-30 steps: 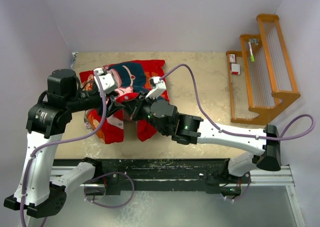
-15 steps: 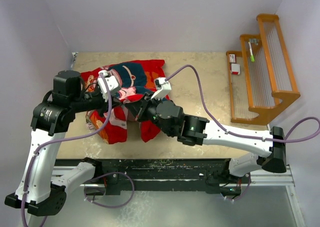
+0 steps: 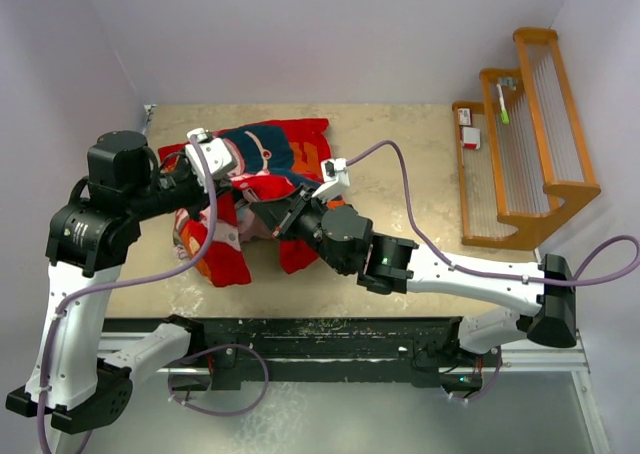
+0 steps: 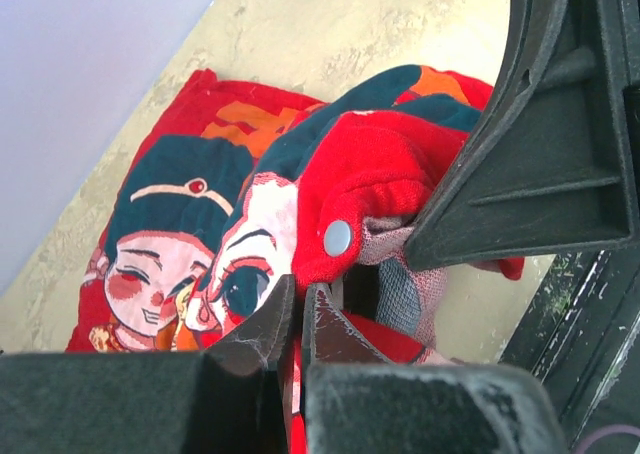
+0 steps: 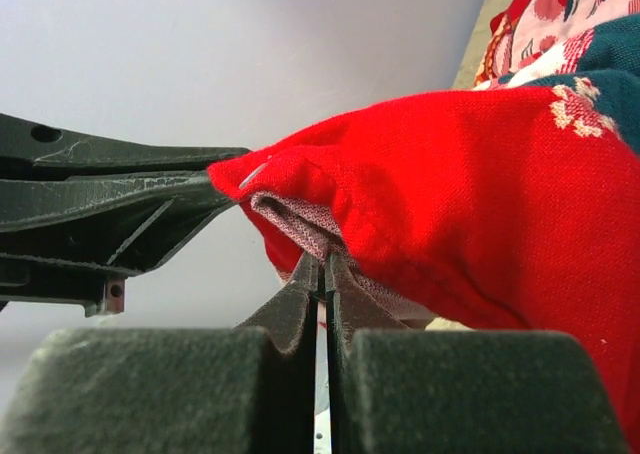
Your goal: Remove the pillowcase from the pillow
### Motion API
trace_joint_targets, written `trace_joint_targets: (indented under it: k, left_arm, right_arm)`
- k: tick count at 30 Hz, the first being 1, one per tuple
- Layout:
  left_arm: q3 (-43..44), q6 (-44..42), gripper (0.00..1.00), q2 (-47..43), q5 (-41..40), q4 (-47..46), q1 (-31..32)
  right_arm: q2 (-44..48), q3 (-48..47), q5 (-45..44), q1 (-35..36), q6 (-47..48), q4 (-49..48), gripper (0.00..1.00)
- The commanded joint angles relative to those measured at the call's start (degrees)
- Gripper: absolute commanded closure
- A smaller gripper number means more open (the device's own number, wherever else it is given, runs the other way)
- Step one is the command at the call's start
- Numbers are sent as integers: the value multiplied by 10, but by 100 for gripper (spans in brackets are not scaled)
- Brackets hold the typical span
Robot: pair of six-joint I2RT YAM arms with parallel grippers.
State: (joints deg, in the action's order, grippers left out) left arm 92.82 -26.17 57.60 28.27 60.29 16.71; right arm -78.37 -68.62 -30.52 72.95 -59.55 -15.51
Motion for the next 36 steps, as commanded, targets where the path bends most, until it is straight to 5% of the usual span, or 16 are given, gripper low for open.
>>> trace_joint_targets:
  k: [1, 17, 24, 29, 32, 36]
  left_arm:
    - [50, -58, 100, -7, -109, -104, -9]
    - [81, -53, 100, 8, -178, -194, -9]
    - [139, 11, 100, 49, -22, -85, -9]
    - [132, 72, 100, 72, 102, -12, -9]
    - [132, 88, 100, 88, 145, 10, -9]
    - [138, 86, 100, 94, 167, 30, -9]
  right_arm:
    - [-4, 21, -43, 0, -33, 63, 100]
    - [-29, 140, -106, 18, -180, 165, 100]
    - [2, 71, -151, 55, -73, 131, 100]
    - [30, 9, -186, 103, 64, -12, 74]
    - [9, -39, -201, 107, 76, -13, 59]
    - [-16, -71, -247, 107, 61, 11, 53]
